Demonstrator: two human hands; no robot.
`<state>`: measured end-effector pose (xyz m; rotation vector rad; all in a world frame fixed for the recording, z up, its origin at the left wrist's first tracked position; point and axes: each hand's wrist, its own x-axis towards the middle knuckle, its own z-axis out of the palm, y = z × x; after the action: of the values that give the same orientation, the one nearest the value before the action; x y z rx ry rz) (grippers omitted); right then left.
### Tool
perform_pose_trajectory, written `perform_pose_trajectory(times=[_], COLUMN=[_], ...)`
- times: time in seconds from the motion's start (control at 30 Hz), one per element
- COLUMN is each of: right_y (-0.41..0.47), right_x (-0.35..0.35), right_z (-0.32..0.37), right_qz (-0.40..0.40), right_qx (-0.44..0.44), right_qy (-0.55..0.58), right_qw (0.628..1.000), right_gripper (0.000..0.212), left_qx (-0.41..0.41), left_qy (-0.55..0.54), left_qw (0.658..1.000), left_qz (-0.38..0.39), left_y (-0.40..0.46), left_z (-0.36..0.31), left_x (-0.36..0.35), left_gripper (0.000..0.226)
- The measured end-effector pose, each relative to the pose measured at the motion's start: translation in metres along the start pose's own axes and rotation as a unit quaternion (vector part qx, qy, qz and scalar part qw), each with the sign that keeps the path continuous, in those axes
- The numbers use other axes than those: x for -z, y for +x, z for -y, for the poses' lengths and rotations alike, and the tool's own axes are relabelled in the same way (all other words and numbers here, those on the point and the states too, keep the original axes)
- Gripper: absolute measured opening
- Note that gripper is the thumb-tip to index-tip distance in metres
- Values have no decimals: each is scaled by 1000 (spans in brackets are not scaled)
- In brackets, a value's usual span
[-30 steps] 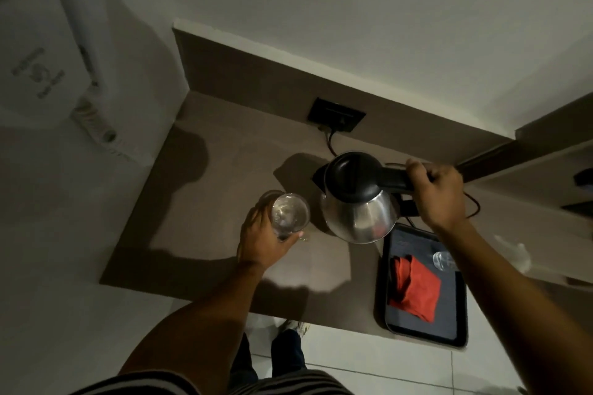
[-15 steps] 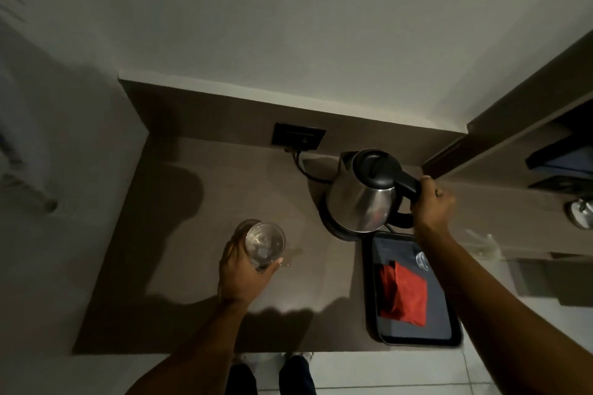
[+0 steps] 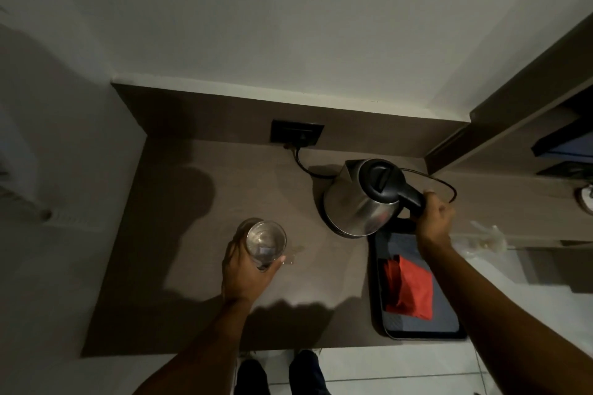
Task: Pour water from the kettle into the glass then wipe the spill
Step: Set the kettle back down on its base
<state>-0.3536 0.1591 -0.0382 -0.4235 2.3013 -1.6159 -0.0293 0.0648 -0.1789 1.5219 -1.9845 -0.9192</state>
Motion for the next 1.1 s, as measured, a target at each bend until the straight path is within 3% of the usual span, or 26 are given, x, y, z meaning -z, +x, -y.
perform_pose_trajectory(times=[0.67, 0.77, 1.1], right_y=[24, 24, 24], right_x=[2, 5, 10], right_z=[6, 9, 12], right_qz=[51, 58, 65], right_qx=[110, 113, 74], right_qy=[-109, -133, -166], right_qw=[987, 983, 981], right_gripper=[45, 42, 63], left_qx=[20, 28, 44], left_qy=[27, 13, -69], left_qw=[999, 1000, 996], left_qz=[4, 3, 21], left_y=[-3, -4, -3], left_z=[-11, -15, -22], left_x=[9, 11, 25], left_gripper=[97, 94, 90])
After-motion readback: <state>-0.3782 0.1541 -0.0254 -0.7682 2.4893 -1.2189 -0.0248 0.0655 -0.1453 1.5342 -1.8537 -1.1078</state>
